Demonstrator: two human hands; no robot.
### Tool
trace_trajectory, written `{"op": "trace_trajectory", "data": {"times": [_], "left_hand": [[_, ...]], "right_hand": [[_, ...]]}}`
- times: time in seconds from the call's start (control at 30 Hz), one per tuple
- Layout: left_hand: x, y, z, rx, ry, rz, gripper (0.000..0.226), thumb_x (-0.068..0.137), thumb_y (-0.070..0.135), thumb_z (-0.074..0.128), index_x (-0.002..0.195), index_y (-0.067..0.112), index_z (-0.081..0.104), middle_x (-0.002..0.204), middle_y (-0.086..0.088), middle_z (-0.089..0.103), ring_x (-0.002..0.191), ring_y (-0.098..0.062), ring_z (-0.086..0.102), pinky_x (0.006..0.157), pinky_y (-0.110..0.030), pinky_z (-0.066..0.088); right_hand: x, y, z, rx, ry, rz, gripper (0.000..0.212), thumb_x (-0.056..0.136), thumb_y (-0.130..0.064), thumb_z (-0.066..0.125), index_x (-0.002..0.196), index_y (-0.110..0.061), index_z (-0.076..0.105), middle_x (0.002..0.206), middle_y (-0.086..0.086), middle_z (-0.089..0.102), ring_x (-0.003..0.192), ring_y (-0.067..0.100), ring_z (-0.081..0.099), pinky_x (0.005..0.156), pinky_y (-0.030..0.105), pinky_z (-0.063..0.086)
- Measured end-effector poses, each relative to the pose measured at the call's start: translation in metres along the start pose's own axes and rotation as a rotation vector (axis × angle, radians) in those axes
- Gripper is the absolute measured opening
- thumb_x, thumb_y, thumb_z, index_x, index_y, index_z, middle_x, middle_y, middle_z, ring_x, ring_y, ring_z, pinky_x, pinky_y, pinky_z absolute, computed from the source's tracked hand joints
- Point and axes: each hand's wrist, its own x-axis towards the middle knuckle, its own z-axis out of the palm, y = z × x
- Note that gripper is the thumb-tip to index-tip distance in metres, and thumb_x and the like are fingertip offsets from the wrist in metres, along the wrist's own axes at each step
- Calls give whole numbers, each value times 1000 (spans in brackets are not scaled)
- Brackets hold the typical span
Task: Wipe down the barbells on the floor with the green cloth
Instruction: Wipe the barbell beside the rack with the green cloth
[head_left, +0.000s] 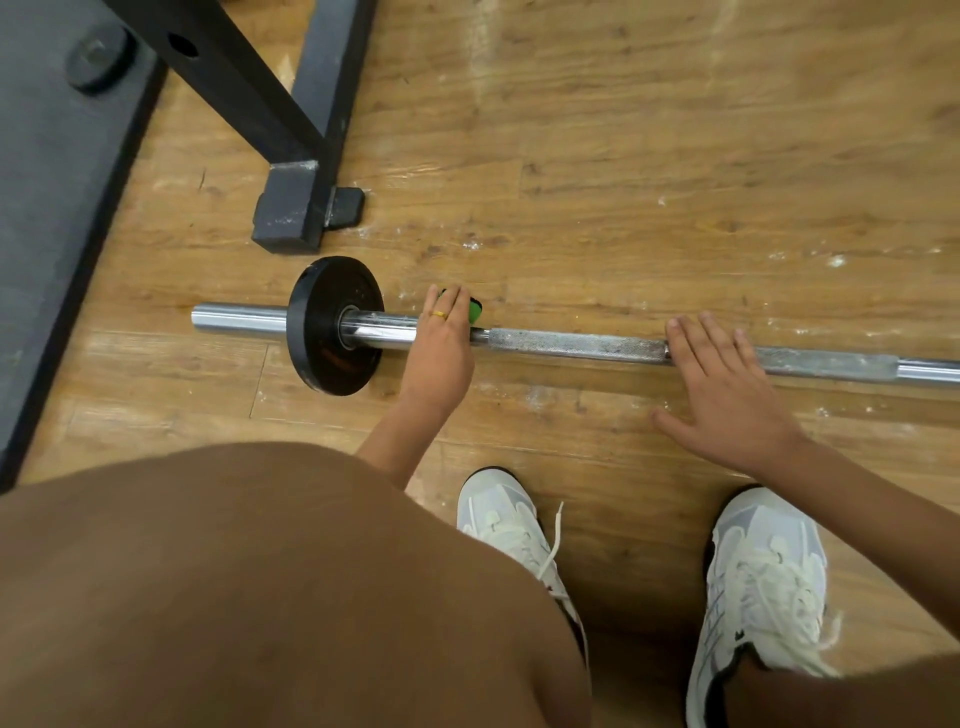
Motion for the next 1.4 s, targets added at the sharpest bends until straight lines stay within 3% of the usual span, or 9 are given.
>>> {"op": "trace_trajectory", "data": {"times": [0.27, 0.3, 0.37, 0.5, 0.7, 0.8, 0.97, 1.23, 1.4], "left_hand": [[-16, 6, 3, -124, 120, -106, 66, 94, -17, 38, 156, 0, 26, 164, -15, 25, 154, -34, 12, 124, -32, 11], [-8, 4, -1, -129, 90, -109, 59, 96, -15, 39, 153, -2, 32, 159, -19, 31, 152, -37, 20, 125, -38, 18], [11, -4, -9, -128, 9, -109, 40, 99, -8, 42, 139, -8, 45, 143, -23, 45, 136, -40, 40, 113, -49, 36], [18, -6, -19, -100, -37, -75, 46, 107, 19, 43, 148, -2, 38, 147, -20, 43, 131, -35, 46, 109, -47, 39], [21, -12, -17, -33, -24, 44, 38, 103, 0, 42, 137, -13, 48, 143, -28, 47, 130, -41, 48, 113, -47, 39], [22, -11, -11, -88, 28, -10, 39, 103, 2, 42, 141, -8, 47, 145, -24, 48, 136, -40, 44, 115, -48, 38], [-10, -4, 11, -98, 183, -52, 48, 104, 0, 42, 152, -1, 36, 157, -18, 36, 152, -35, 21, 119, -46, 34], [31, -12, -2, -89, 84, -11, 45, 108, 8, 35, 151, -4, 37, 156, -19, 39, 153, -36, 19, 124, -45, 24], [10, 2, 14, -115, 205, -52, 56, 102, -6, 37, 156, 0, 25, 163, -16, 25, 154, -34, 13, 126, -38, 17]], "right_hand": [[5, 6, -1, 24, 15, -19, 98, 84, -66, 25, 160, -9, 2, 168, 10, 7, 155, 24, -6, 124, 43, -8], [6, 6, -1, 23, 19, -21, 98, 84, -67, 24, 160, -8, 3, 167, 10, 9, 155, 25, -4, 124, 43, -7], [8, 6, -1, 20, 20, -22, 99, 84, -67, 24, 160, -8, 5, 167, 11, 11, 155, 26, -2, 125, 44, -6], [11, 7, 1, 21, 31, -16, 98, 85, -67, 26, 160, -6, 8, 166, 13, 14, 155, 27, 0, 125, 46, -3], [10, 8, 4, 3, 38, -20, 97, 87, -66, 28, 160, -6, 6, 166, 13, 13, 155, 27, -1, 125, 48, -2], [13, 10, 4, 8, 33, -21, 98, 85, -66, 28, 159, -6, 9, 165, 14, 17, 155, 28, 3, 125, 47, -2], [16, 11, 4, -16, 36, -22, 97, 85, -65, 30, 159, -5, 11, 165, 14, 18, 155, 29, 4, 124, 46, -1], [32, 18, 1, -15, 31, -14, 98, 86, -66, 31, 160, -7, 5, 165, 15, 15, 154, 30, 3, 125, 49, 1], [47, 24, -9, 21, 9, -1, 99, 84, -66, 31, 160, -7, 6, 166, 13, 14, 155, 29, 2, 125, 49, 1]]}}
